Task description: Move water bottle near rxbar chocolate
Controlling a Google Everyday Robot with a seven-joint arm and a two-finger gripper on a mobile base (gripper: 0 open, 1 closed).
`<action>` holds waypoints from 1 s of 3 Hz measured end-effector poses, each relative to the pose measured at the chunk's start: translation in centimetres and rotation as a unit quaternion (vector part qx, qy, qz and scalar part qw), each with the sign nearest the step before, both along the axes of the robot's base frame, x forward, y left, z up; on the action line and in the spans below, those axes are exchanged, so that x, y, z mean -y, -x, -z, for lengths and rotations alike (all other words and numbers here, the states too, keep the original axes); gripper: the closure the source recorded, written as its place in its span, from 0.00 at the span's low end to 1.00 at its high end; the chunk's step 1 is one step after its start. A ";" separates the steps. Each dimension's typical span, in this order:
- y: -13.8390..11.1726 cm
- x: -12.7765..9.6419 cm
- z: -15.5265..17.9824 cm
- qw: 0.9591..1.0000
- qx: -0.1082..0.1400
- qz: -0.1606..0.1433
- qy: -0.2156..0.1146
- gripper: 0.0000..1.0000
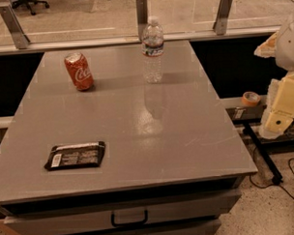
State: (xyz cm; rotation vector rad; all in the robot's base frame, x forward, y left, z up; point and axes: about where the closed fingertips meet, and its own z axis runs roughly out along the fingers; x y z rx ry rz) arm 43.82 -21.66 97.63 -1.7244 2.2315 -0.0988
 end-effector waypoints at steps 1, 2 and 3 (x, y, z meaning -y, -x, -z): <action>0.0 0.0 0.0 1.000 0.000 0.000 0.000 0.00; -1.2 0.0 0.3 0.999 0.013 0.003 -0.049 0.00; -5.5 0.4 0.7 0.987 0.053 -0.004 -0.153 0.00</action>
Offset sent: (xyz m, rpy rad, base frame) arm 0.0427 -0.0031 -0.0107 0.3552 -0.0696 -0.0222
